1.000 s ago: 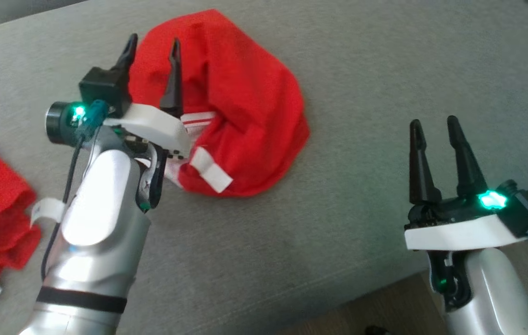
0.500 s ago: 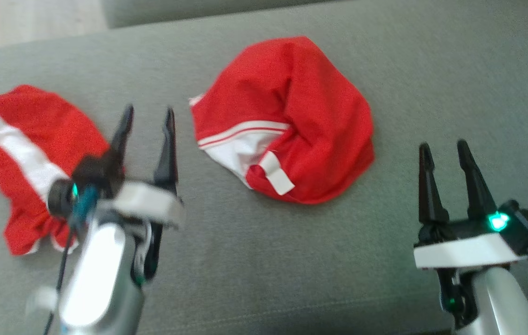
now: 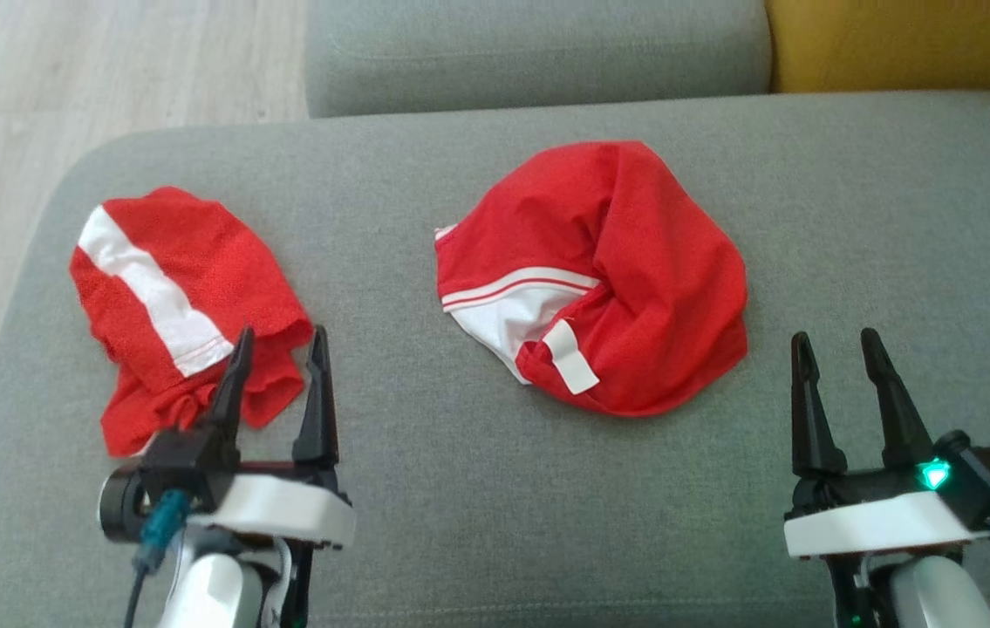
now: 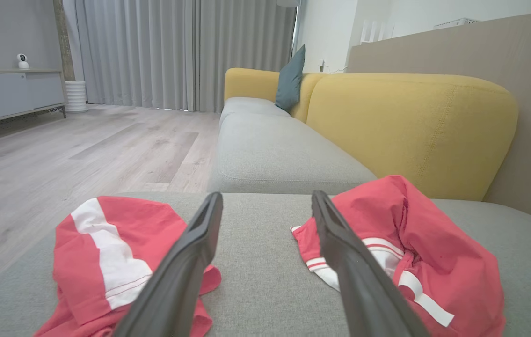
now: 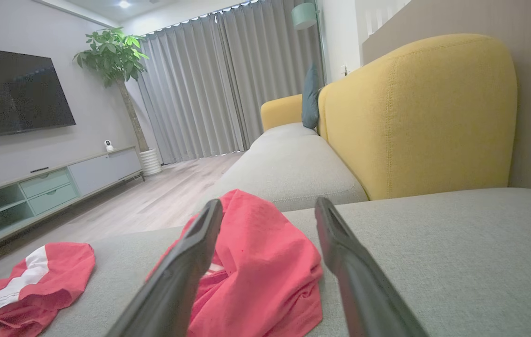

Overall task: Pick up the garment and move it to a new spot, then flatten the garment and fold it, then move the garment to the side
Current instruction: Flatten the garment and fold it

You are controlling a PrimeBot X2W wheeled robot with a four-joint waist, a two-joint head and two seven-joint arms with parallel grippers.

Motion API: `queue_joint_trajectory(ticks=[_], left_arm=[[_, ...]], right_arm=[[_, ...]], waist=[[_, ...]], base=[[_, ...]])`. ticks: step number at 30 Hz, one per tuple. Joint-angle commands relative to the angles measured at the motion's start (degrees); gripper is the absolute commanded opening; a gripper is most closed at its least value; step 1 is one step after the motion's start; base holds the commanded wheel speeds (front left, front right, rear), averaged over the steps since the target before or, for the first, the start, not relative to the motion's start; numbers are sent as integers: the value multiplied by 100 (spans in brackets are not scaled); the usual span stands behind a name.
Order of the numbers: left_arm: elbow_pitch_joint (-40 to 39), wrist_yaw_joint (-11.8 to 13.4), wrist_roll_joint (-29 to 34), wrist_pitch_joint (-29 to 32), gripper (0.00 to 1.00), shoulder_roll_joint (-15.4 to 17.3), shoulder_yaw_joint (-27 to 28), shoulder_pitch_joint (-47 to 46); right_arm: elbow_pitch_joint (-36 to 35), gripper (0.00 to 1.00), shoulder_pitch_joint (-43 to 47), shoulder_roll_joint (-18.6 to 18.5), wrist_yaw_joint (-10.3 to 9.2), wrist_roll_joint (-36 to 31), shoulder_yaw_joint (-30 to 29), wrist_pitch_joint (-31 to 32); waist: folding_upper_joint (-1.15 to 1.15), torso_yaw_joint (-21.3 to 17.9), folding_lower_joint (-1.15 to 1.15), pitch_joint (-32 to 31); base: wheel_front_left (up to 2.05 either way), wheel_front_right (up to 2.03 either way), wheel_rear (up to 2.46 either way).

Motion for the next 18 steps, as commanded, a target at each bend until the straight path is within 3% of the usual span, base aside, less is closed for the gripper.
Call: queue_joint_trajectory(ticks=[1, 18], left_arm=[[-246, -17, 85, -34, 100, -12, 199, -143], [-361, -77, 81, -34, 100, -41, 203, -40]], right_arm=[[-207, 100, -126, -33, -4, -10, 135, -36], [-188, 100, -86, -33, -4, 8, 178, -36]], waist=[[0, 23, 0, -33], [0, 86, 0, 9]], base=[[0, 0, 0], [0, 0, 0]])
